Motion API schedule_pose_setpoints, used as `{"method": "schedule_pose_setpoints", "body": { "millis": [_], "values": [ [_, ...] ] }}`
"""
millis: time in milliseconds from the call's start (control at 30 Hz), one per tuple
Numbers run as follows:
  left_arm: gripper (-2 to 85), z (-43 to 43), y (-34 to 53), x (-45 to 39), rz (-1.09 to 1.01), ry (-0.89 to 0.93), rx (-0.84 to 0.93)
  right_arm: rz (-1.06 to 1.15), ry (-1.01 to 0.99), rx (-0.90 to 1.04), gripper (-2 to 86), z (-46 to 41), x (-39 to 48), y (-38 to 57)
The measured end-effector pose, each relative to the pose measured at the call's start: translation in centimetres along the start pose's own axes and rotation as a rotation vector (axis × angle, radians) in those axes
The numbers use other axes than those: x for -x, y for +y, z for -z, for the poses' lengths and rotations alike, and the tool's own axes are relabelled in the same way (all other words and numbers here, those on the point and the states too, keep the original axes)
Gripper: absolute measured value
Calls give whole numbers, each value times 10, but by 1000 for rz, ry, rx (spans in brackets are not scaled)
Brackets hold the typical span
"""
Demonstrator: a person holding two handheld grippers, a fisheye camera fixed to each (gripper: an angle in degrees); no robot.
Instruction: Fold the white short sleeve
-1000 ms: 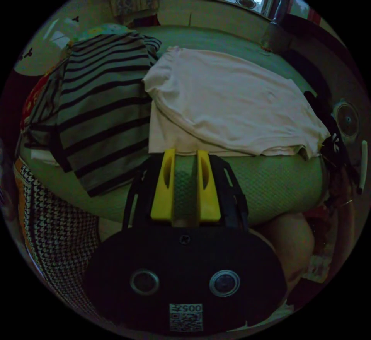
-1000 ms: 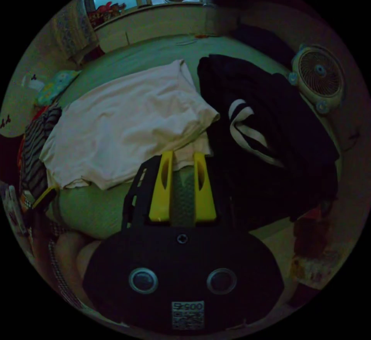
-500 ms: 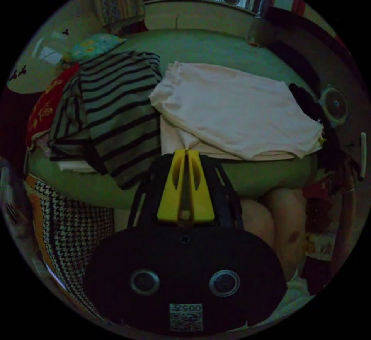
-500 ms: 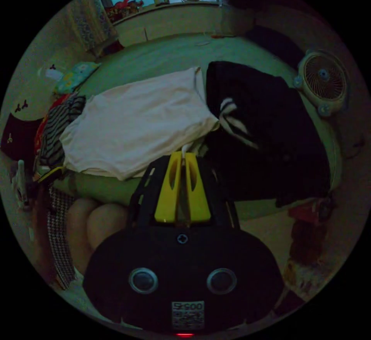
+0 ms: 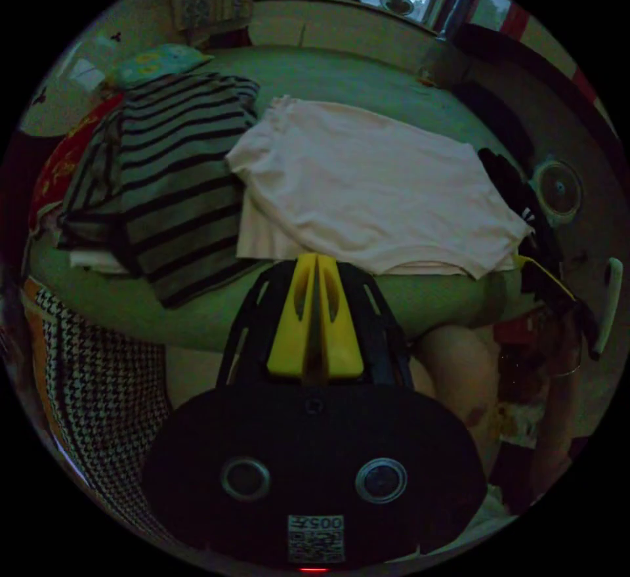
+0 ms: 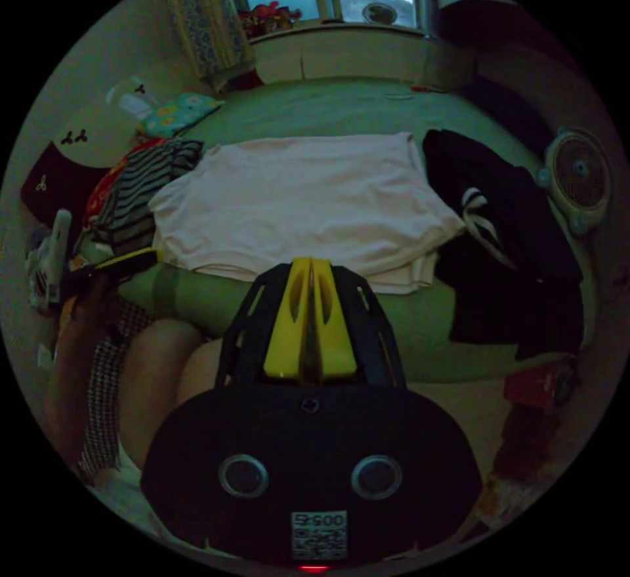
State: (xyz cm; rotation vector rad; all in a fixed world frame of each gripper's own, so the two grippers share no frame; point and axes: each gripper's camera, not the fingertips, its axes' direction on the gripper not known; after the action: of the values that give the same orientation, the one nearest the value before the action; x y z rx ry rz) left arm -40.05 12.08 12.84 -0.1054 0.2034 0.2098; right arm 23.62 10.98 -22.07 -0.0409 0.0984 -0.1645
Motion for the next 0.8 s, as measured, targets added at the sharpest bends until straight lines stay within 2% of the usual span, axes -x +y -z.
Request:
{"method": "schedule_pose_setpoints", "body": {
  "millis": [100,167,267,367,467,600,800],
  "values": [
    [2,-24,-8,-33,-44,-36,86,-1,102,110,-15,-23,-2,9],
    [1,-24,-7,-46,-64,-32,60,-49,30,70,-14,-11,-18,22],
    [1,-17,-9,-69,-73,-33,79,-140,43,67,-13,13,-40,47],
    [7,5,-9,-108,-105,56,6,-243,32,28,-12,34,-64,82],
    [17,27,-17,-175,-215,102,-45,-324,10,49,-10,43,-86,110],
    [61,36,-29,-286,-406,227,-41,-316,65,62,-9,52,-103,122],
    [95,15,-39,-417,-550,217,0,-339,53,33,-10,76,-135,130]
  ]
}}
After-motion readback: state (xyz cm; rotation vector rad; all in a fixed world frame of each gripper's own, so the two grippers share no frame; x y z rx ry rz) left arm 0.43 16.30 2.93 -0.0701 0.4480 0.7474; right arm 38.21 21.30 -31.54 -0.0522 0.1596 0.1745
